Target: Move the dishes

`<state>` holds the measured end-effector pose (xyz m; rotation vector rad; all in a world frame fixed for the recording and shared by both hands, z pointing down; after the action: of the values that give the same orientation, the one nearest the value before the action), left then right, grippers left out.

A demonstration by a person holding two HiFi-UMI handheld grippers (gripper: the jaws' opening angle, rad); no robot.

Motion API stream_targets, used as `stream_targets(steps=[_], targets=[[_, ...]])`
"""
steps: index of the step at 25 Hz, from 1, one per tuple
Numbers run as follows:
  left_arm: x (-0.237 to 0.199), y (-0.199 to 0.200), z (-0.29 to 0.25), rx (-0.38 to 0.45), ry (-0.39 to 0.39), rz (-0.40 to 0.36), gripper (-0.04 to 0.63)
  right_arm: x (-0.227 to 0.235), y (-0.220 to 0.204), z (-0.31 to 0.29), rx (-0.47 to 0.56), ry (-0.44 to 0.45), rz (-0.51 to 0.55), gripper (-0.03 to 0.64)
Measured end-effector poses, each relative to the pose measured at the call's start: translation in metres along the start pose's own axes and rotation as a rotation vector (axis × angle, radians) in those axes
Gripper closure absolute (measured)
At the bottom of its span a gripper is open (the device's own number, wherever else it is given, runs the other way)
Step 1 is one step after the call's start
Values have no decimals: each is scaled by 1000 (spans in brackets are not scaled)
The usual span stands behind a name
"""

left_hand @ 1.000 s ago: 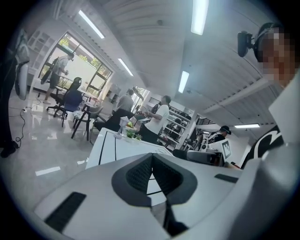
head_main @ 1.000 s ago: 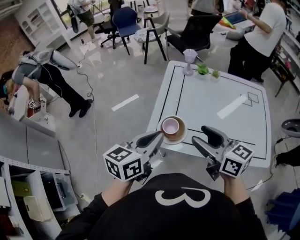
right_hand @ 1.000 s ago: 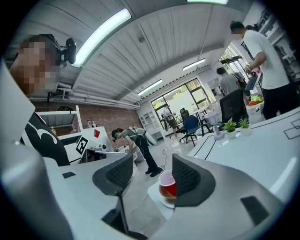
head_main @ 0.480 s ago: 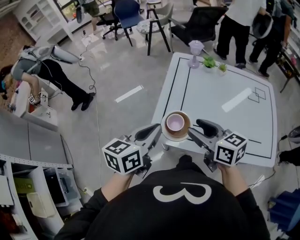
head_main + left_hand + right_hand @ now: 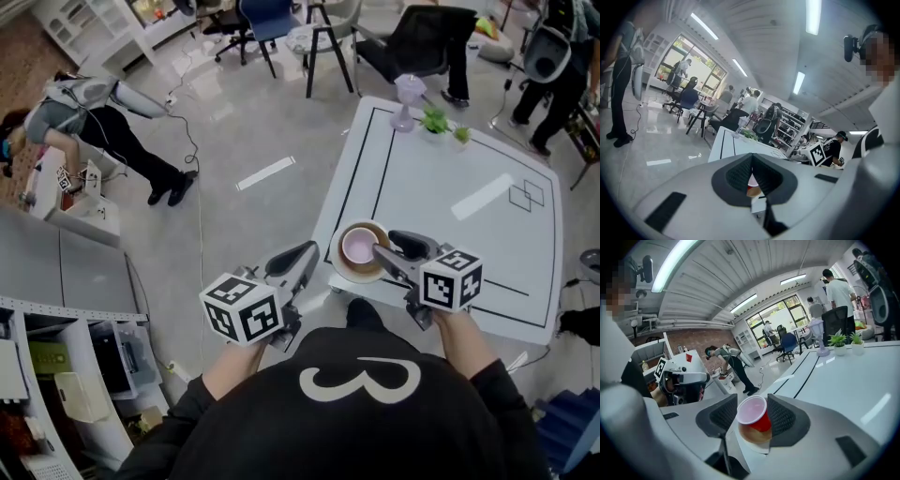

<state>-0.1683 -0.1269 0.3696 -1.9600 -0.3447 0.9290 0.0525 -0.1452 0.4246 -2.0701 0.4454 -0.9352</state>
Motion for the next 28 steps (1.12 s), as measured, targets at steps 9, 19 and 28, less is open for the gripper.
stream_targets(steps=[9,19,28], targets=[[-20,-1,0,40,44,57,592,16,-10,-35,-137,-24,18,436],[-30,-4,-3,40,64,87,592,26,-13,-45,-165,-38,-15,516],[-32,-7,-5,31,55,99,592,31,-10,-43,-145,-62,-40,577]])
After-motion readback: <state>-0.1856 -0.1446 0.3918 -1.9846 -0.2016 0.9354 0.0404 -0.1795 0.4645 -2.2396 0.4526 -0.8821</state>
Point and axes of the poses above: the fingertips, and each gripper's own axes: z backward along the fingers, x to its right, y out of its top, the point moved 7 cm from there along z, backward along the fingers
